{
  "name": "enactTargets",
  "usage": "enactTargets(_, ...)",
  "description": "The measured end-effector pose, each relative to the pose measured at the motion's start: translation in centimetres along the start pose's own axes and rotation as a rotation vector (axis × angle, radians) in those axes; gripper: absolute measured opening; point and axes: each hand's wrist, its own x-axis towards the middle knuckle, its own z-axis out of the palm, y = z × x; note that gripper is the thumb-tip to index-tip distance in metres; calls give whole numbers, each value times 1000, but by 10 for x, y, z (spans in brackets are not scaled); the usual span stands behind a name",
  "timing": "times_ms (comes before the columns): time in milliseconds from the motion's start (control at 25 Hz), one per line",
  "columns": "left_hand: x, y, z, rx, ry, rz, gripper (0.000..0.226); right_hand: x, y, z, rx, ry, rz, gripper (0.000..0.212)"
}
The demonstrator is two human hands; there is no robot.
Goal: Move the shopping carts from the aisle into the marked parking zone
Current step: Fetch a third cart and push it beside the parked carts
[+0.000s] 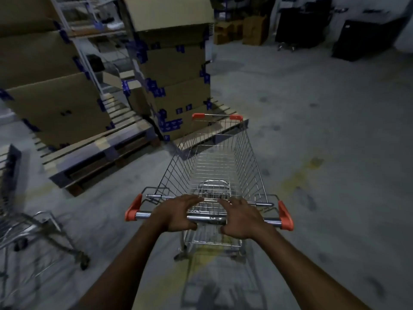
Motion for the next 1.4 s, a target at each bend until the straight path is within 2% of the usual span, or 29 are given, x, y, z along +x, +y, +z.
enactTargets(440,101,101,-1,4,-13,76,97,-15,123,-20,85,104,145,85)
enactTargets(880,163,157,-6,80,87,94,84,-11,200,-37,99,157,179,80)
enactTargets(1280,235,179,-21,140,47,178,85,9,247,-55,123,221,252,78)
enactTargets(1400,269,172,-33,131,45,237,84,27,260,-65,129,219,266,83)
